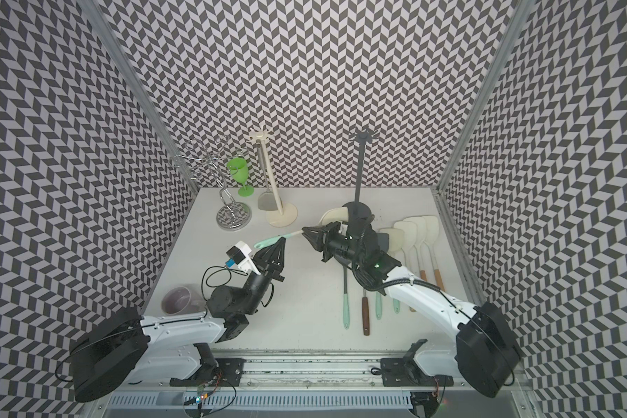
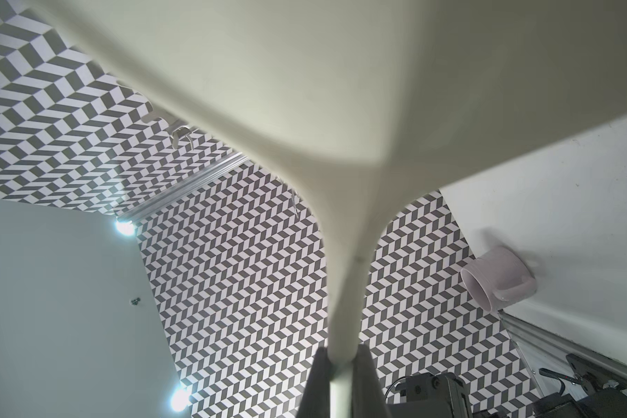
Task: Take the spatula off the kitchen utensil rack
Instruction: Place the spatula at the center of the board.
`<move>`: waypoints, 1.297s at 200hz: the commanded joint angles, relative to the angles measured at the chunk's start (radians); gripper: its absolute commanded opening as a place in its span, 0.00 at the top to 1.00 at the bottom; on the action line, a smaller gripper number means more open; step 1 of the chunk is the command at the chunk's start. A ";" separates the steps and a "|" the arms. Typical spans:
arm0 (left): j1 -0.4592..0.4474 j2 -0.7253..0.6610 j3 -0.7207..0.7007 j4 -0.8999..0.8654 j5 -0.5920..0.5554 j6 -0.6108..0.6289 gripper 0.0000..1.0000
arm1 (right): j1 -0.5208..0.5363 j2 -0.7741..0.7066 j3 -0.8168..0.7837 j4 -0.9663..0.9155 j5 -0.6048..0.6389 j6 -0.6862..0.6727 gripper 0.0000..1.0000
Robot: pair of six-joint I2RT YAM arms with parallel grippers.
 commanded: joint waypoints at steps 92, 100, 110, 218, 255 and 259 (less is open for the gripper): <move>-0.013 -0.287 0.014 -0.494 0.076 -0.129 0.00 | -0.098 -0.064 0.111 -0.402 0.260 -0.366 1.00; -0.012 -0.327 0.014 -0.559 0.064 -0.129 0.00 | -0.108 -0.066 0.112 -0.436 0.279 -0.410 1.00; -0.007 -0.372 0.014 -0.636 0.054 -0.156 0.00 | -0.117 -0.065 0.112 -0.476 0.296 -0.462 1.00; 0.225 -0.461 -0.078 -0.845 0.112 -0.241 0.00 | -0.022 0.244 0.250 -0.833 0.252 -1.011 1.00; 0.289 -0.494 -0.105 -0.849 0.139 -0.270 0.00 | 0.012 0.286 0.250 -0.824 0.155 -1.168 1.00; 0.291 -0.494 -0.106 -0.849 0.138 -0.270 0.00 | 0.013 0.286 0.244 -0.803 0.125 -1.187 1.00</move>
